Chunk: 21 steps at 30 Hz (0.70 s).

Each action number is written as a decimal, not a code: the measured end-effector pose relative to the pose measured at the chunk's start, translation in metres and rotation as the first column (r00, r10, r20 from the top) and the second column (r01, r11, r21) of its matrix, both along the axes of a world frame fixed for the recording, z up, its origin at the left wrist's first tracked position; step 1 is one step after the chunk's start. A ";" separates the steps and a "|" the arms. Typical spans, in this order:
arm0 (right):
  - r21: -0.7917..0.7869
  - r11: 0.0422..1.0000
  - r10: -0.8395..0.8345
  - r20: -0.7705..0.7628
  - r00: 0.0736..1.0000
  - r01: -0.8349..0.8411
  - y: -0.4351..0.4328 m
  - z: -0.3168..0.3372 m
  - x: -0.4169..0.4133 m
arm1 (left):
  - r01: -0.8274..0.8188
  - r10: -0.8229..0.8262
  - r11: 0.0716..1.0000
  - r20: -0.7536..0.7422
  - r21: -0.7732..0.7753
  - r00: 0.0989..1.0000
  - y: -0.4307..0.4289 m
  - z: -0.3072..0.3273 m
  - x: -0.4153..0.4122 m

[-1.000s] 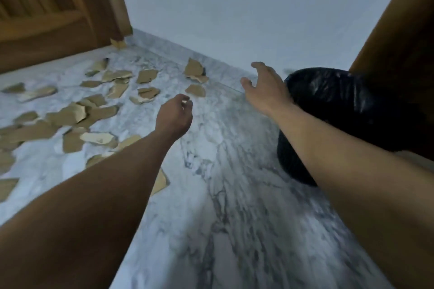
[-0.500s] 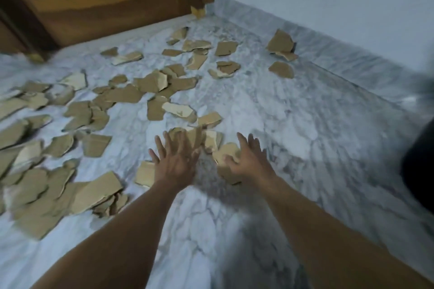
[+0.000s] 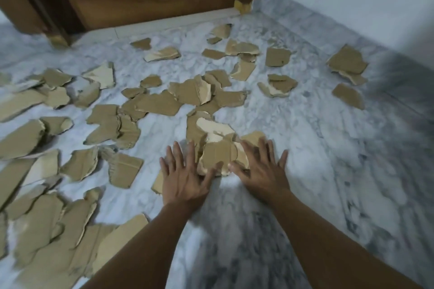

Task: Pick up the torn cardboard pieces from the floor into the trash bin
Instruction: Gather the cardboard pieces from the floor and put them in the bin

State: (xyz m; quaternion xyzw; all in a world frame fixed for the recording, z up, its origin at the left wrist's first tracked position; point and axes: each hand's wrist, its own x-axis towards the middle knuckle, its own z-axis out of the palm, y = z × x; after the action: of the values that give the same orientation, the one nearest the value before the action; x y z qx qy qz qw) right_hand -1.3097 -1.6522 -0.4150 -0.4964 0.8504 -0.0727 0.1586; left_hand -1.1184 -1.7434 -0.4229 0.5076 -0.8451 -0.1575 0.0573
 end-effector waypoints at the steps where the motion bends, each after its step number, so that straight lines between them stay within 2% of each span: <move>1: -0.050 0.999 -0.018 0.001 1.000 0.018 -0.009 -0.002 0.000 | 0.000 0.000 1.000 0.008 0.006 1.000 -0.009 0.002 -0.001; 4: -0.228 0.972 -0.065 -0.021 0.998 0.059 -0.039 -0.007 -0.005 | -0.035 0.035 0.999 0.012 0.005 0.999 -0.041 0.007 -0.008; 7: -0.427 0.904 -0.036 -0.077 0.996 0.000 -0.079 -0.013 -0.017 | -0.063 0.064 0.998 -0.057 0.014 0.996 -0.079 0.014 -0.022; 9: -0.506 0.862 -0.013 0.019 1.000 0.021 -0.108 -0.011 -0.019 | -0.036 0.036 0.999 -0.029 -0.028 0.999 -0.097 0.013 -0.030; 12: -0.580 0.804 0.049 0.292 0.955 0.136 -0.148 -0.006 -0.017 | -0.027 0.029 0.999 0.040 -0.047 0.999 -0.104 0.006 -0.034; 15: -0.709 0.682 0.048 0.288 0.957 0.179 -0.187 0.000 -0.023 | -0.057 0.059 0.997 0.039 -0.043 0.998 -0.103 0.006 -0.035; 17: -0.692 0.696 -0.022 0.244 0.970 0.190 -0.218 0.003 -0.036 | -0.088 0.090 0.995 0.039 -0.038 0.995 -0.105 0.007 -0.036; 18: -0.629 0.752 -0.071 0.223 0.972 0.200 -0.234 0.006 -0.045 | -0.101 0.102 0.994 0.039 -0.036 0.994 -0.105 0.007 -0.037; 21: -0.265 0.951 -0.122 0.159 0.980 0.162 -0.282 0.017 -0.071 | -0.136 0.136 0.990 0.017 -0.036 0.991 -0.106 0.006 -0.038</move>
State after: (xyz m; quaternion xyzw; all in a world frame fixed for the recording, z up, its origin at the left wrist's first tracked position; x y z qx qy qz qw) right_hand -1.3803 -1.9345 -0.3982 -0.4448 0.8520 -0.2370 0.1417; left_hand -1.1564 -1.8493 -0.4166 0.5644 -0.8117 -0.1337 0.0685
